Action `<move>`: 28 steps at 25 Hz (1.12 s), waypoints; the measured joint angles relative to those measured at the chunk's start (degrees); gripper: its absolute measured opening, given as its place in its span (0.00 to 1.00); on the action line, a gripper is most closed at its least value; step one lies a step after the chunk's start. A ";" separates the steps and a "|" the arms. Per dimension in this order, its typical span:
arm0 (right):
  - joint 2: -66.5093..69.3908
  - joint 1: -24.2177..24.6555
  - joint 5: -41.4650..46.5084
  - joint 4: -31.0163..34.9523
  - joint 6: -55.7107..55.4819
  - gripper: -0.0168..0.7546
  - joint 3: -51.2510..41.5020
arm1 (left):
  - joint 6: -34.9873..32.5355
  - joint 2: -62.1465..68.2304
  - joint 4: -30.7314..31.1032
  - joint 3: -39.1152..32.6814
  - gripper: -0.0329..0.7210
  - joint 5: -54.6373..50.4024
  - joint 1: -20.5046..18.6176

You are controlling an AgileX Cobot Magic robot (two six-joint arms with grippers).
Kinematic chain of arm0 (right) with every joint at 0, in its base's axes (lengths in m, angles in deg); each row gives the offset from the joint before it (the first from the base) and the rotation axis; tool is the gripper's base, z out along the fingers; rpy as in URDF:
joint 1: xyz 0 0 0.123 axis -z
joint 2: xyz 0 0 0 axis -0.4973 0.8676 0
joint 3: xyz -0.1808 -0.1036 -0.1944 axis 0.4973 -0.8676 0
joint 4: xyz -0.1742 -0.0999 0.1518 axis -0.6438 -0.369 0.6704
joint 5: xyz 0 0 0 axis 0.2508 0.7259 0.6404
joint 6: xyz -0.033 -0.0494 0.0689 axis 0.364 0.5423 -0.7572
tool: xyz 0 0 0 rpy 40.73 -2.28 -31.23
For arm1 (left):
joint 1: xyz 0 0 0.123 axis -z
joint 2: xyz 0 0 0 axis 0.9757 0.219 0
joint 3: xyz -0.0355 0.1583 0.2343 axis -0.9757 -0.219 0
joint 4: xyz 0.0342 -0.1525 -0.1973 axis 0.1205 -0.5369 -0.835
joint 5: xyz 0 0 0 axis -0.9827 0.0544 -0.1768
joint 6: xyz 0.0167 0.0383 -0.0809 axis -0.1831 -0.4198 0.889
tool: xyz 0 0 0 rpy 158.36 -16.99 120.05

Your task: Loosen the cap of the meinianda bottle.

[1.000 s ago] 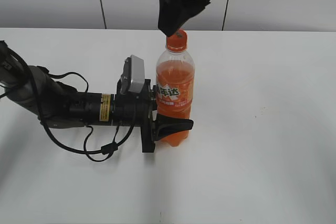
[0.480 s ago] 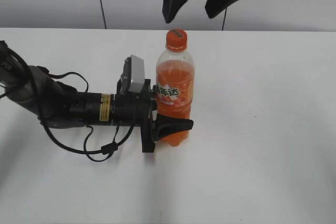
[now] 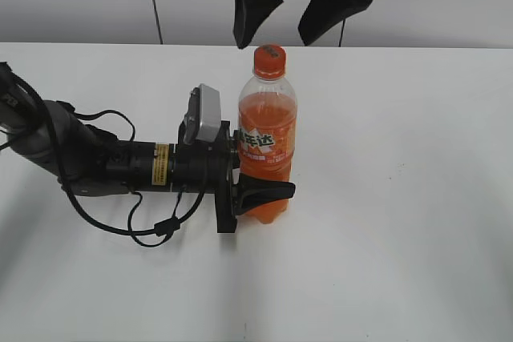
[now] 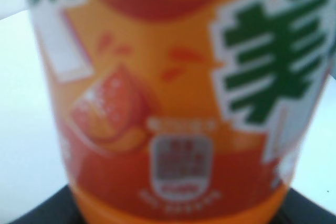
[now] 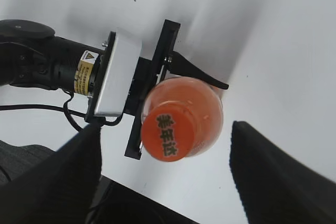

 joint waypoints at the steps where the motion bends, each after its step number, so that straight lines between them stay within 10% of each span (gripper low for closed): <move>1: 0.00 0.00 0.00 0.00 0.14 0.76 0.00 | 0.00 0.00 0.00 0.00 0.56 0.00 0.00; 14: 3.04 0.00 0.00 -0.41 2.31 0.75 0.00 | 0.00 0.00 0.00 0.00 0.56 0.00 0.00; 21: 3.04 0.00 -0.07 -0.70 3.89 0.38 0.00 | 0.00 0.00 -0.06 0.00 0.56 0.00 0.00; 28: 3.04 0.00 -0.22 -0.60 9.10 0.37 0.00 | 0.04 0.00 -0.11 0.00 0.56 0.00 0.00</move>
